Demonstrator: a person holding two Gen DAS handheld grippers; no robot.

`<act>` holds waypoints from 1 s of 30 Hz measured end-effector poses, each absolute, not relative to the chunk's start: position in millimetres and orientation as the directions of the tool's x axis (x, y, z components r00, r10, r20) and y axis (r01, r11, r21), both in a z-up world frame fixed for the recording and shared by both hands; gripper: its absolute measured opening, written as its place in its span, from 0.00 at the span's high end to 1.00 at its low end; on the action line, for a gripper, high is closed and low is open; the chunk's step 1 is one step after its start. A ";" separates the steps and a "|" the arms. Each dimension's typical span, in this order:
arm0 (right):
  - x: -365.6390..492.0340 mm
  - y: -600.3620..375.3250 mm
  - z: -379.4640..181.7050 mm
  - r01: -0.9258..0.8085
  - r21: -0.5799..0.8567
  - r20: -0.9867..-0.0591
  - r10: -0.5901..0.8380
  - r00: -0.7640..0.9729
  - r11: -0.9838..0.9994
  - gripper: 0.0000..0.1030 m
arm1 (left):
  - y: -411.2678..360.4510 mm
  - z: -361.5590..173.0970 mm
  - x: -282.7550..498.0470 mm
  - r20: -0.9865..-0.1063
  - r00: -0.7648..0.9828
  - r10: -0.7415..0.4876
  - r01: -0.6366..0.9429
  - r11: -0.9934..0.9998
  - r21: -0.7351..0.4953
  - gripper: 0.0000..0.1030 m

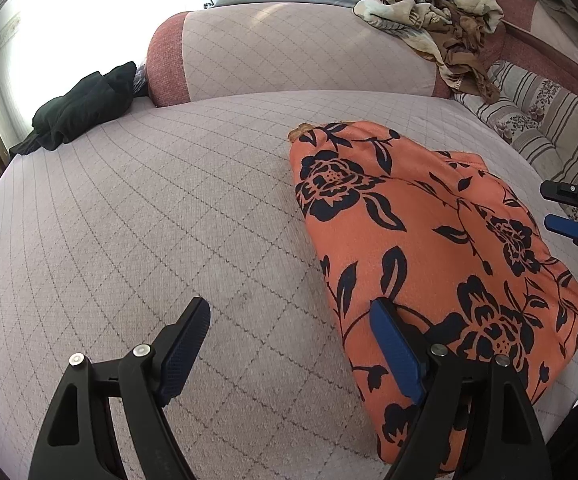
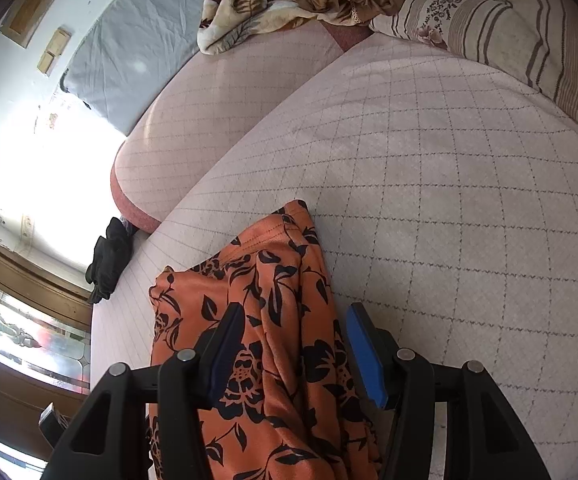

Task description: Fold small clothes

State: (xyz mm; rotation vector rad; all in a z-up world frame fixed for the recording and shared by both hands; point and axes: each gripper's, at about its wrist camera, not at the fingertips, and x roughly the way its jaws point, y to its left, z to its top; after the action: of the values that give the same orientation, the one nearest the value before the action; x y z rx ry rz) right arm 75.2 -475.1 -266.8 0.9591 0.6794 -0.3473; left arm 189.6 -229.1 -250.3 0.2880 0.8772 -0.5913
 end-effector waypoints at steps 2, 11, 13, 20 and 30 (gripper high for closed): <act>75.3 -475.1 -267.2 0.554 0.632 -0.669 0.022 0.743 0.542 0.45 | -229.3 -250.4 189.9 -0.788 0.494 -0.366 0.594 0.805 -0.001 0.20; 75.4 -475.0 -268.1 0.553 0.631 -0.672 0.027 0.740 0.545 0.45 | -230.3 -250.1 190.6 -0.789 0.495 -0.364 0.593 0.805 0.000 0.20; 75.7 -475.0 -268.5 0.553 0.630 -0.674 0.031 0.738 0.546 0.44 | -230.5 -249.9 190.9 -0.789 0.495 -0.364 0.594 0.805 0.001 0.20; 78.3 -473.0 -272.2 0.542 0.638 -0.678 0.065 0.732 0.547 0.33 | -231.3 -248.3 196.3 -0.793 0.475 -0.380 0.606 0.796 -0.019 0.20; 73.0 -479.4 -282.7 0.541 0.646 -0.689 0.107 0.716 0.539 0.33 | -231.1 -242.7 208.0 -0.790 0.425 -0.443 0.626 0.774 -0.097 0.20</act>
State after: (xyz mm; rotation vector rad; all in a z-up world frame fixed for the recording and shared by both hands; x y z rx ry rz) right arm 73.0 -479.4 -282.7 0.9867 0.7534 -0.2886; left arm 208.0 -231.1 -242.7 0.2245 0.9125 -0.6751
